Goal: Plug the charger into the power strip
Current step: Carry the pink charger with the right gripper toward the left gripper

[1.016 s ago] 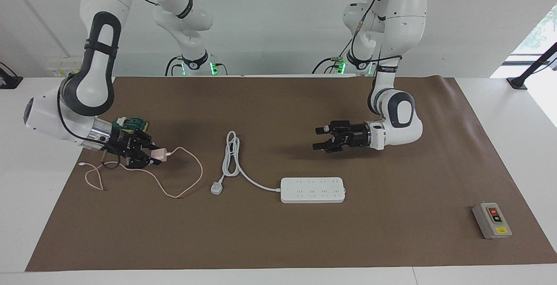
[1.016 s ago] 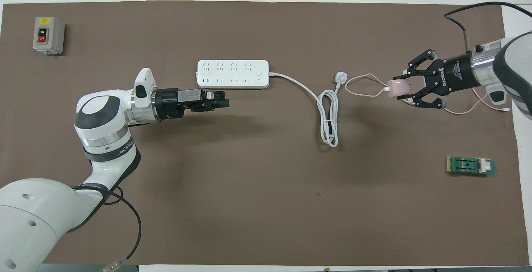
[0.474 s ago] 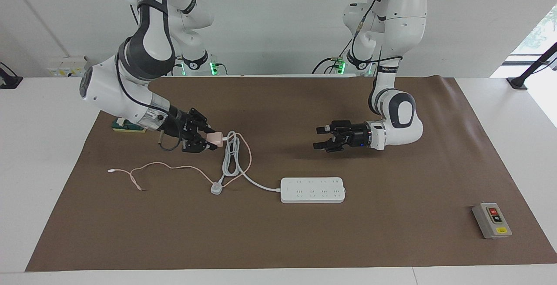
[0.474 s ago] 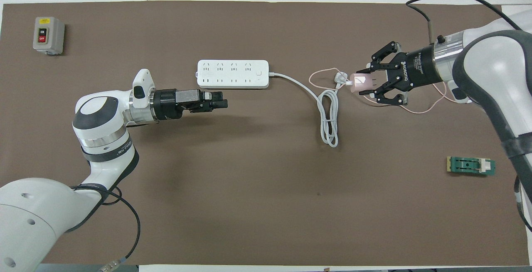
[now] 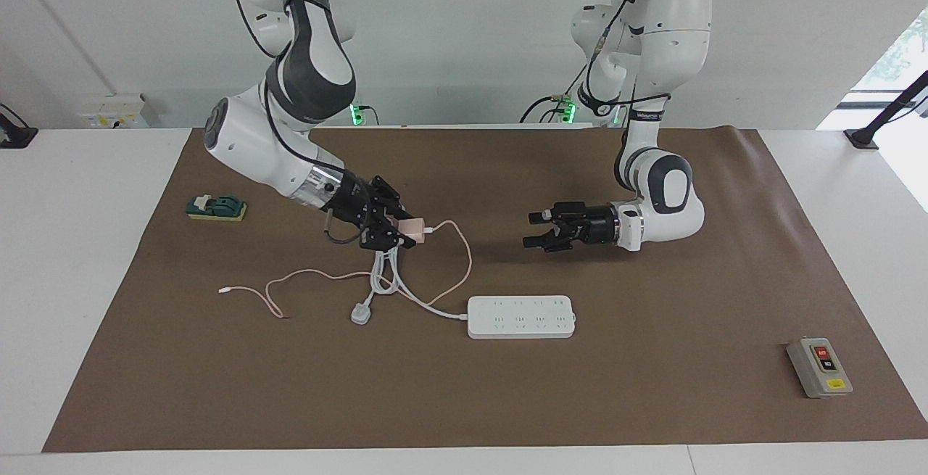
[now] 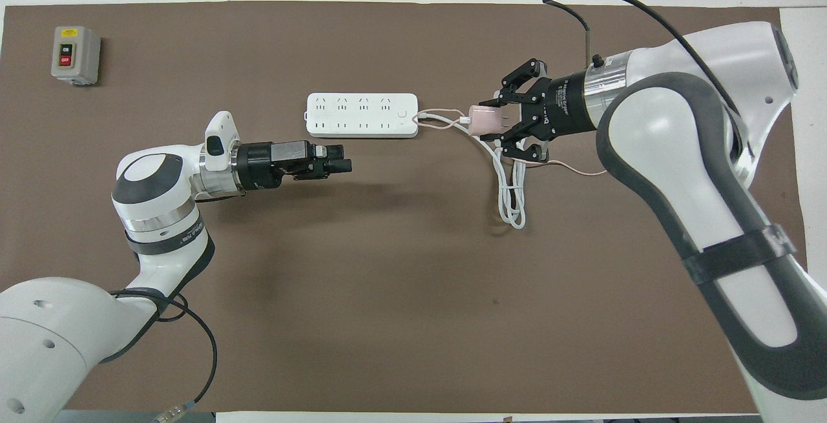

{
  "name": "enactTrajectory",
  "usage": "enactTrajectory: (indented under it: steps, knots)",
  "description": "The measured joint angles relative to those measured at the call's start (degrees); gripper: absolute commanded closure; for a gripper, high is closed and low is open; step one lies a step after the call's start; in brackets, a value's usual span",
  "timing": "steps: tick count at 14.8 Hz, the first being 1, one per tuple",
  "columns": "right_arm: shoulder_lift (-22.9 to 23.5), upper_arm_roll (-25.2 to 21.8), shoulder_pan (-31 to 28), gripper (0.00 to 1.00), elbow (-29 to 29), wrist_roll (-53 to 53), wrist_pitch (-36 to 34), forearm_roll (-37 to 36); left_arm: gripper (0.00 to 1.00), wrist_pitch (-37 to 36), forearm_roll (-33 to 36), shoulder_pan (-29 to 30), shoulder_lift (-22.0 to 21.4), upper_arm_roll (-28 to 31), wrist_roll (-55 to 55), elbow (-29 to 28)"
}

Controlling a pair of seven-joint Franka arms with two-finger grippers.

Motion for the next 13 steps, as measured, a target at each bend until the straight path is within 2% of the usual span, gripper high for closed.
enactTrajectory:
  steps: [9, 13]
  knots:
    - [3.17, 0.01, 8.35, 1.0, -0.35, 2.62, 9.13, 2.27, 0.0, -0.51, 0.0, 0.0, 0.0, 0.04, -0.09, 0.0]
    - [3.69, 0.01, 10.1, 1.0, -0.15, 2.62, 9.91, 4.11, 0.0, -0.51, 0.0, 0.0, 0.0, 0.06, -0.03, -0.02]
